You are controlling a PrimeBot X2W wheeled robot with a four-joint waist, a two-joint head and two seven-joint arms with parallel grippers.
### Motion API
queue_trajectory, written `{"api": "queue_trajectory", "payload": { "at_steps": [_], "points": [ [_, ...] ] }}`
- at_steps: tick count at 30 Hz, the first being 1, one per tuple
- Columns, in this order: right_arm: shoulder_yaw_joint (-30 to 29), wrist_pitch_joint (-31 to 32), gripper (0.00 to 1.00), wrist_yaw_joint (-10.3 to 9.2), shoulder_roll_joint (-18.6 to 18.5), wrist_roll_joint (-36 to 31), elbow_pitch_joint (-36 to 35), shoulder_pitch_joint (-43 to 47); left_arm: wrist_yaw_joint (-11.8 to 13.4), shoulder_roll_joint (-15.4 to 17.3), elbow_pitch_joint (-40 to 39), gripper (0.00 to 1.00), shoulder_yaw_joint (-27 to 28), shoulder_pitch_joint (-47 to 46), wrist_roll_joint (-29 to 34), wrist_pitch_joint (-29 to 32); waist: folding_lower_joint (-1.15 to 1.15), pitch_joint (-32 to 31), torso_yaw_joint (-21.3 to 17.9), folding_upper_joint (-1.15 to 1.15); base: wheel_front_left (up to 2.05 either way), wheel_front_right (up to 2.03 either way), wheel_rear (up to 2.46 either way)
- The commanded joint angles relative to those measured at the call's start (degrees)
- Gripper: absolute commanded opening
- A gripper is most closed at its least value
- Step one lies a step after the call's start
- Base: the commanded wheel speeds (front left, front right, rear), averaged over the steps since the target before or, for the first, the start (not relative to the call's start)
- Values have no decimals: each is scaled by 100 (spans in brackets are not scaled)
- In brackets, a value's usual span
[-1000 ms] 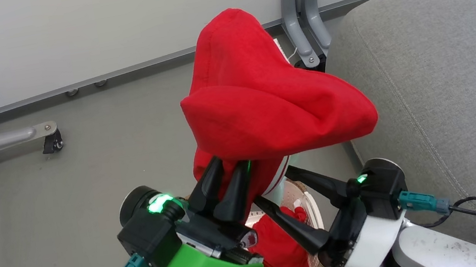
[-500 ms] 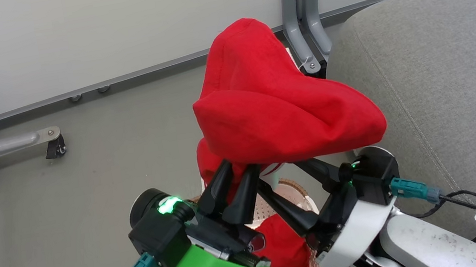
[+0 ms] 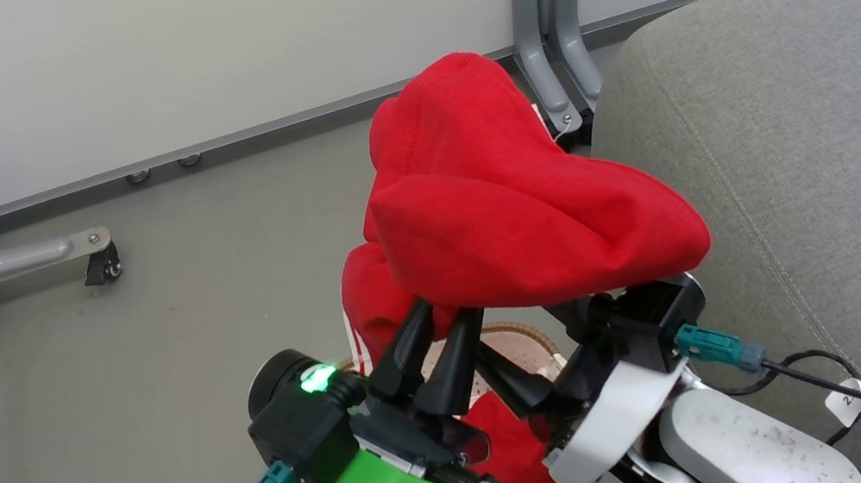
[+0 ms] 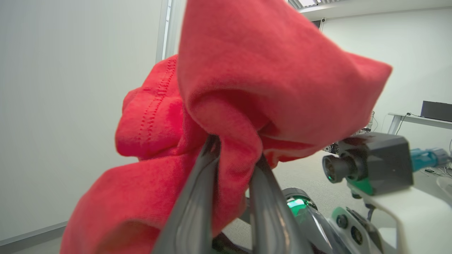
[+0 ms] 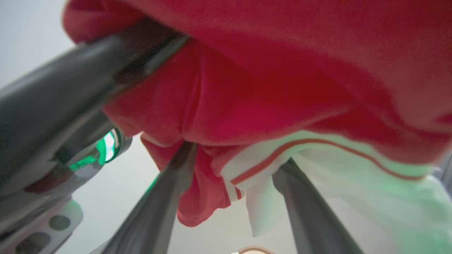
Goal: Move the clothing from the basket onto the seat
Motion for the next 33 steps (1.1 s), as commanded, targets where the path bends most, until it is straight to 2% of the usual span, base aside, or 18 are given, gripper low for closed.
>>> {"api": "queue_trajectory", "payload": {
  "at_steps": [1, 12, 13, 14, 33],
  "points": [
    [-10, -4, 100, -6, 38, -83, 24, -76, -17, -4, 19, 0, 1, 1, -12, -3, 0, 13, 1, 0, 0, 0, 0],
    [-53, -3, 100, -6, 291, -179, 220, -172, -17, -44, 69, 0, -32, -71, -55, -3, 0, 51, 79, 0, 0, 0, 0],
    [-17, -3, 73, -6, 298, -132, 237, -180, -17, -47, 72, 0, -37, -72, -63, -3, 0, 52, 92, 0, 0, 0, 0],
    [-23, -3, 0, -6, 305, -119, 212, -199, -17, -46, 76, 0, -36, -73, -66, -3, 0, 54, 101, 0, 0, 0, 0],
    [-465, -3, 0, -6, 265, 83, 17, 84, -16, -75, 150, 0, 233, 44, -89, -3, 0, 77, 78, 0, 0, 0, 0]
  ]
}}
